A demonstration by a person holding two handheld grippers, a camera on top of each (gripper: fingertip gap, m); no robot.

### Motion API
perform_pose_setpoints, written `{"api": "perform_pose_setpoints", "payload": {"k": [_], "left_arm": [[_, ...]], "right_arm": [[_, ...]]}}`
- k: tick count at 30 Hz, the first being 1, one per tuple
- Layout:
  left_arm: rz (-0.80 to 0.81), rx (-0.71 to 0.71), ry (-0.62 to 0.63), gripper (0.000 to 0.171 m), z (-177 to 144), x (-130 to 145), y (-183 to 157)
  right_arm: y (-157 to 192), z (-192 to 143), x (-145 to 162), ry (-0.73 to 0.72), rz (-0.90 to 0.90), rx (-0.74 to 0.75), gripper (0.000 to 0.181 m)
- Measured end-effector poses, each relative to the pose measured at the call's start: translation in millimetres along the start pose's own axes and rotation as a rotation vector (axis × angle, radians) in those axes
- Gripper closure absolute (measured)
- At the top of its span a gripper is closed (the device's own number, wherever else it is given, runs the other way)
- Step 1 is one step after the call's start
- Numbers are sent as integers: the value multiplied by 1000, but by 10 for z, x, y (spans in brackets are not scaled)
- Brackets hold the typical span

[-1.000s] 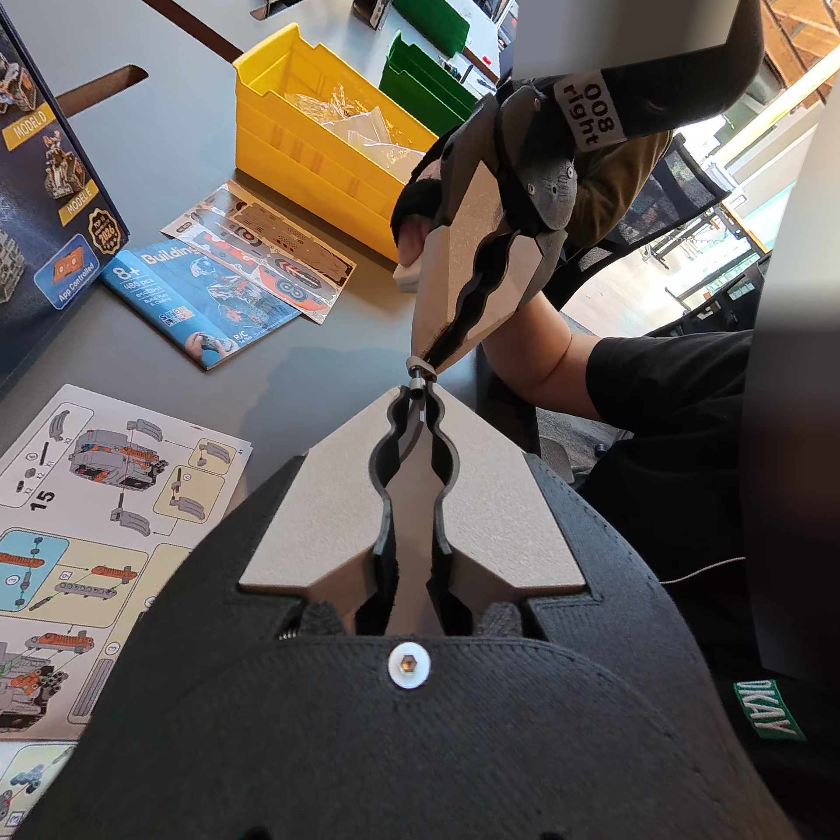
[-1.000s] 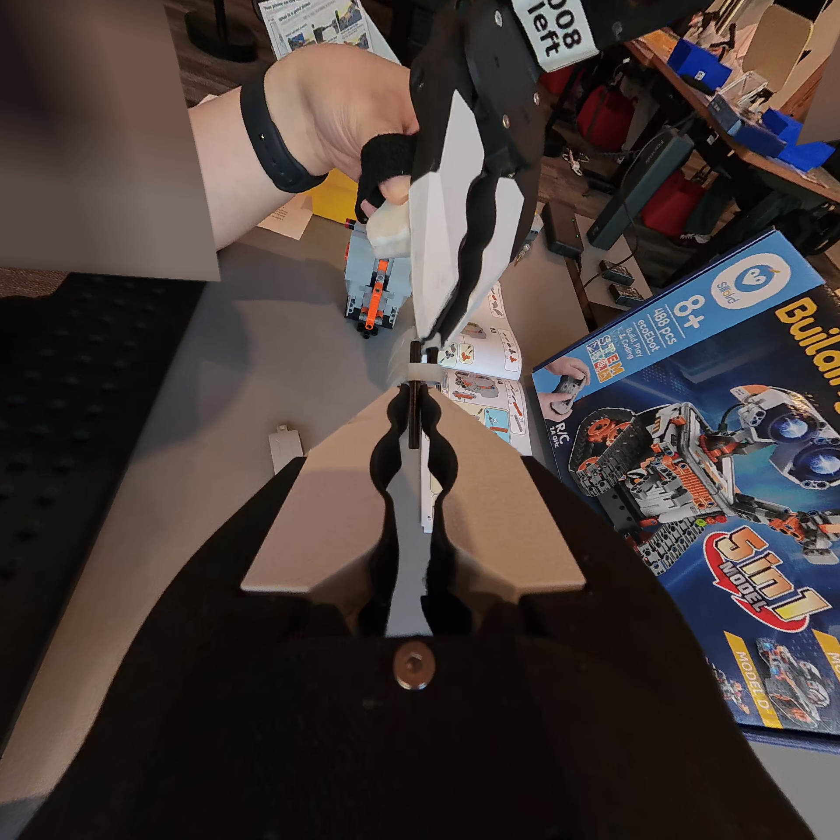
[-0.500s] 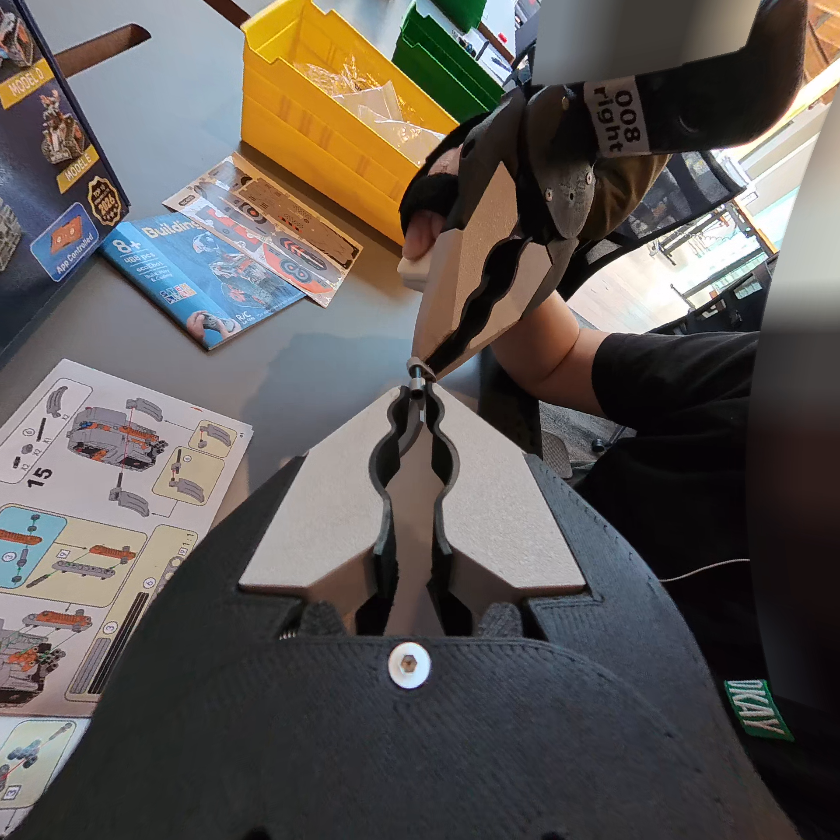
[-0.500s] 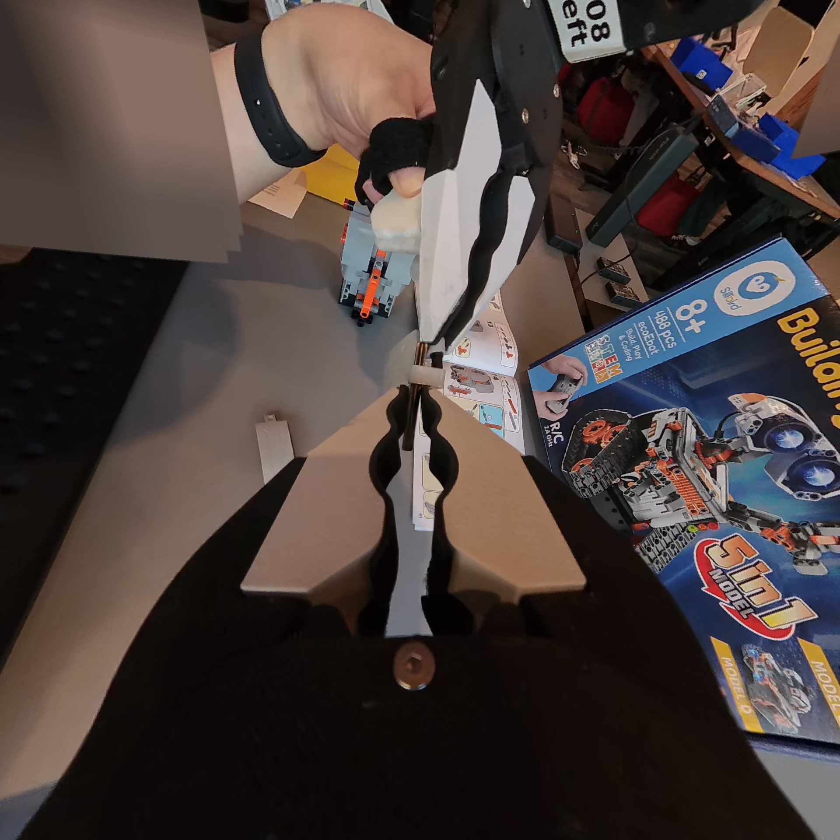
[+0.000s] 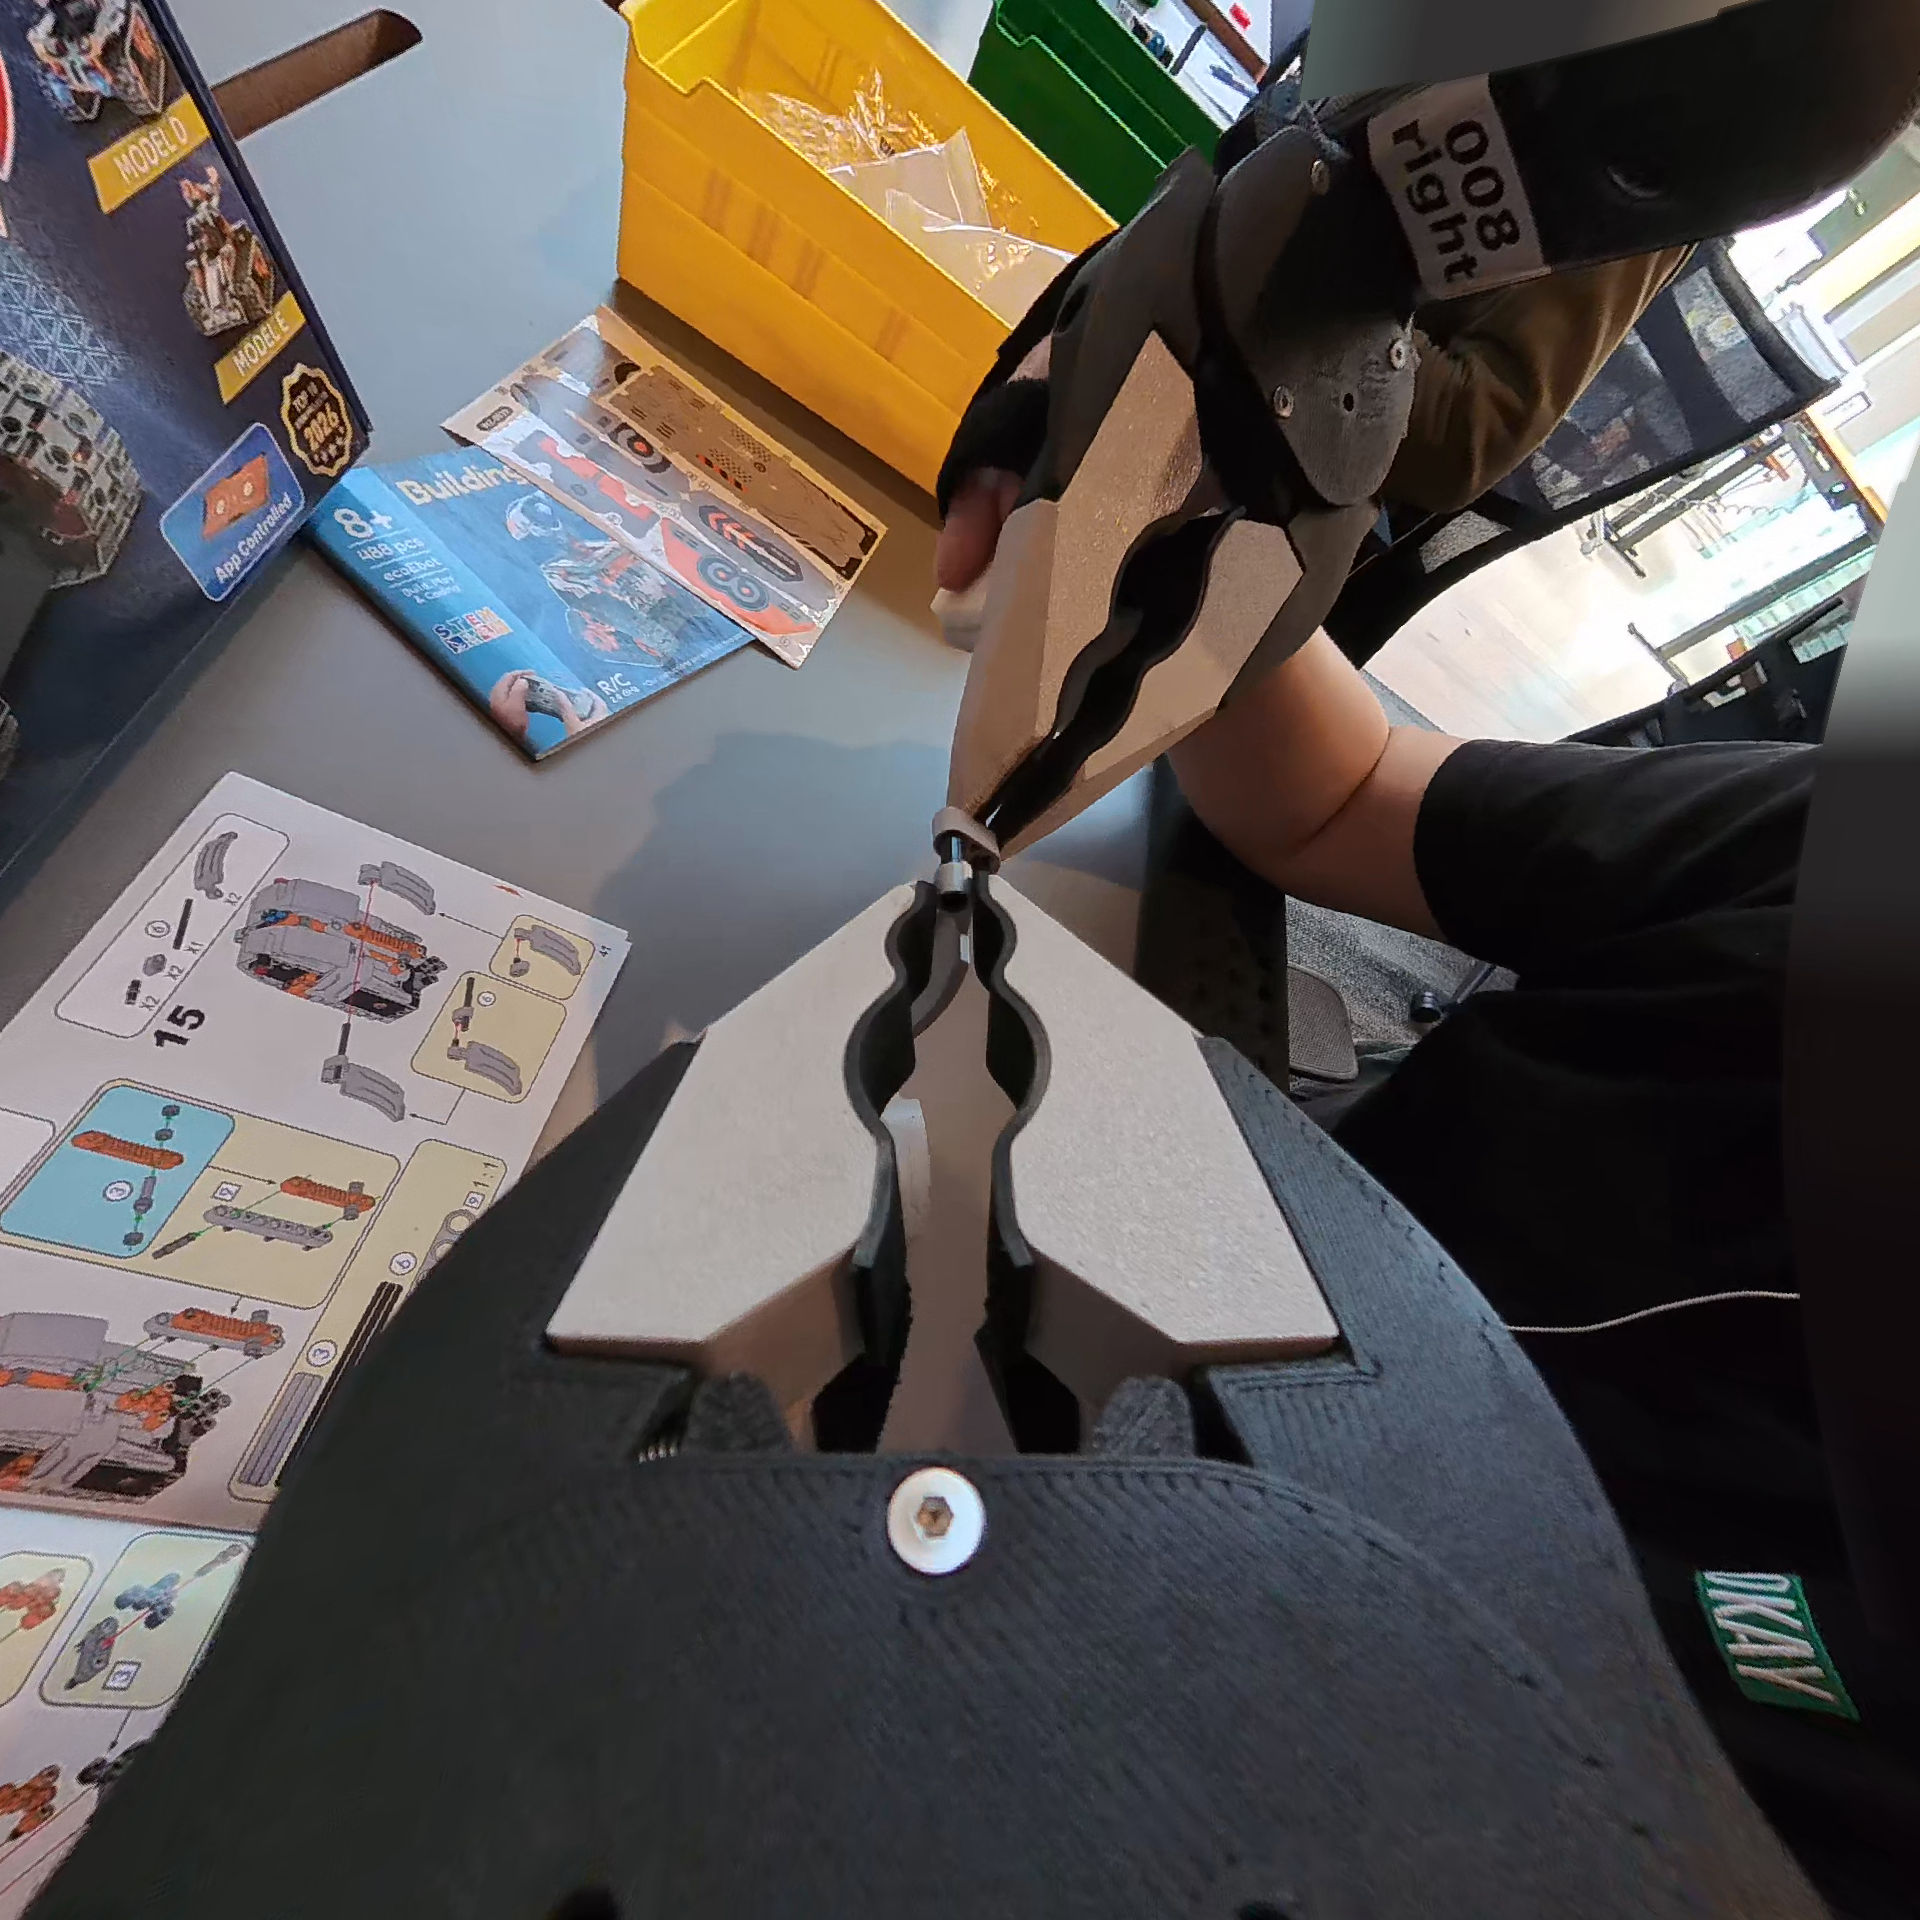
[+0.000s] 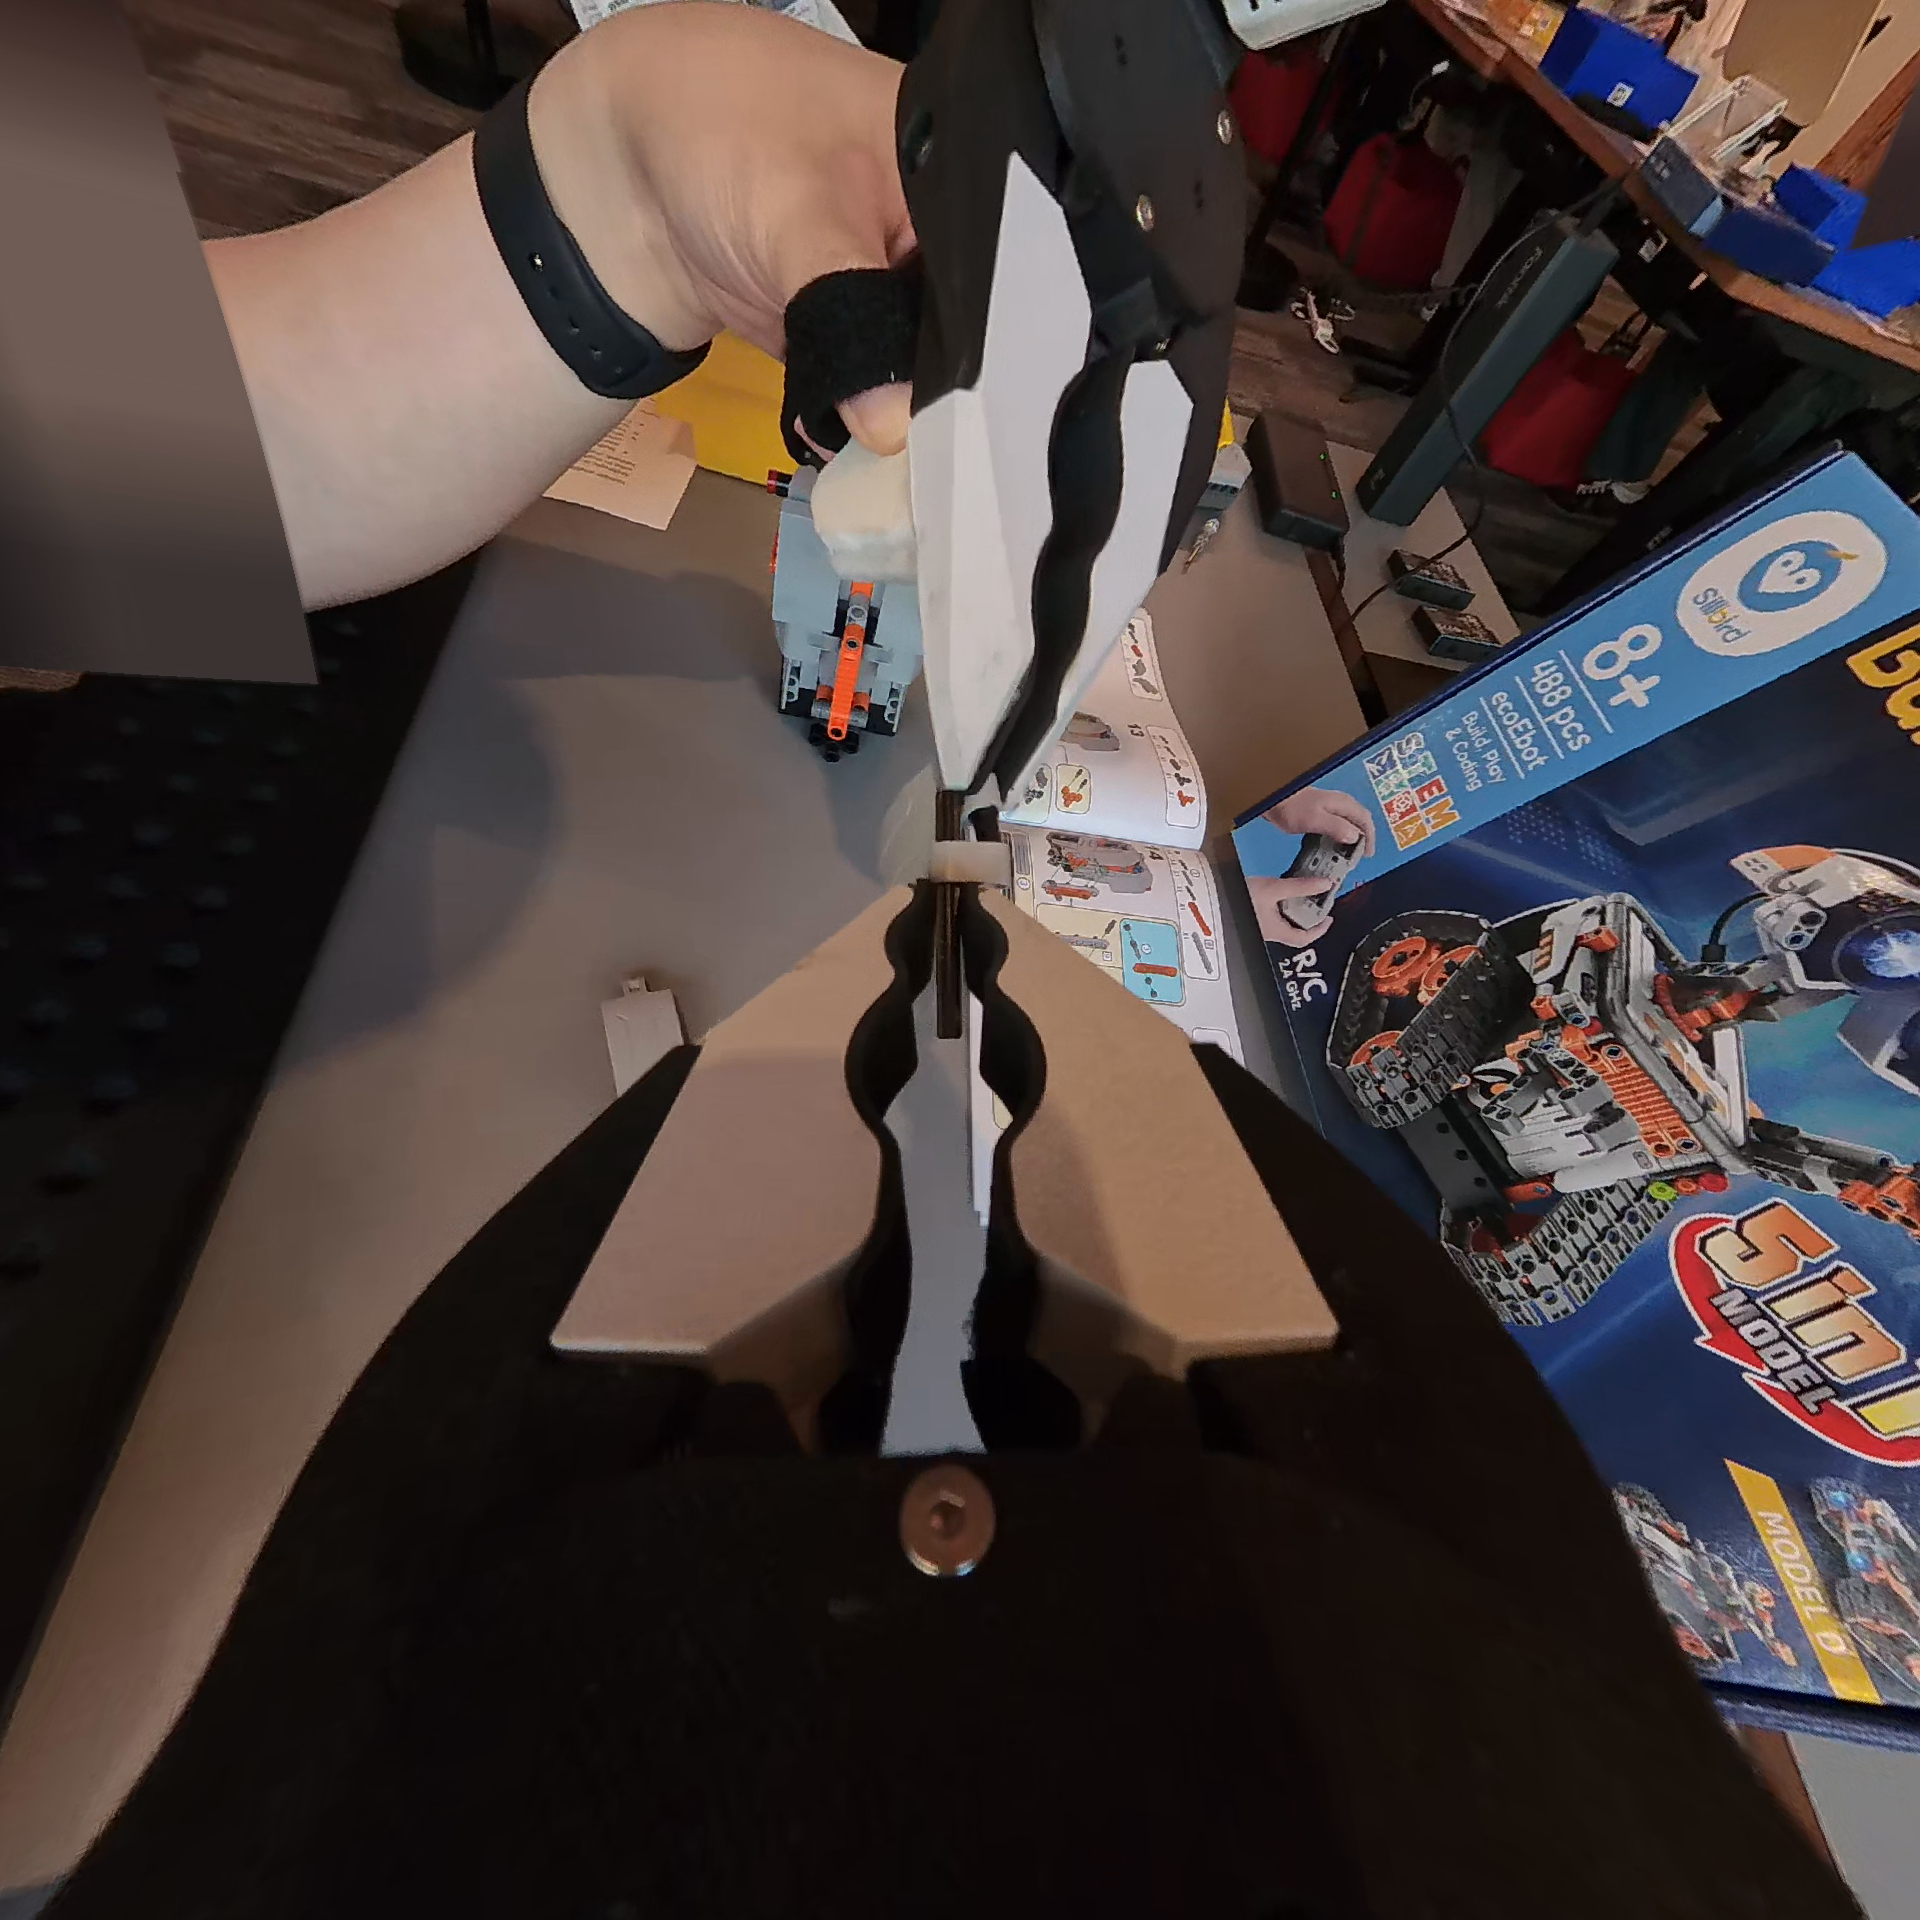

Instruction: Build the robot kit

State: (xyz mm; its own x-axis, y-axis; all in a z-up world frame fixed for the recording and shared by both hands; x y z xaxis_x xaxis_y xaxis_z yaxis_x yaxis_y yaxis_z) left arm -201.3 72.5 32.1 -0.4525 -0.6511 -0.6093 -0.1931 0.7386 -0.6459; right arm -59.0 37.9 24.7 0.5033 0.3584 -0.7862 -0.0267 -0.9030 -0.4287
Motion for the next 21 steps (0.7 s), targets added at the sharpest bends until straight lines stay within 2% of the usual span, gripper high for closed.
{"api": "perform_pose_setpoints", "payload": {"k": [10,13,21], "left_arm": [[10,7,117,167,114,86,-2],[19,-17,142,167,137,106,12],[9,-6,57,167,67,34,6]], "right_arm": [[189,47,24,101,-211,-66,180],[203,69,34,132,-206,-78,180],[115,22,-3,95,-140,-18,180]]}}
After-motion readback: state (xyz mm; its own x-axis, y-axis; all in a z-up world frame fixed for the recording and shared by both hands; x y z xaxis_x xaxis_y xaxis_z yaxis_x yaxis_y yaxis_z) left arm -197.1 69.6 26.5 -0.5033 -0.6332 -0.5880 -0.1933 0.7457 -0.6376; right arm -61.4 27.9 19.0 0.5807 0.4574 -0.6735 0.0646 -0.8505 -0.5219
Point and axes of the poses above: each gripper's, where its closed fingertips meet, z out along the fingers, x out of its underside, y = z × x across the jaws, the point moved 8 cm from there along -z, back along the fingers, and after that the axes turned 12 degrees about -z, right-handed, at the moved point
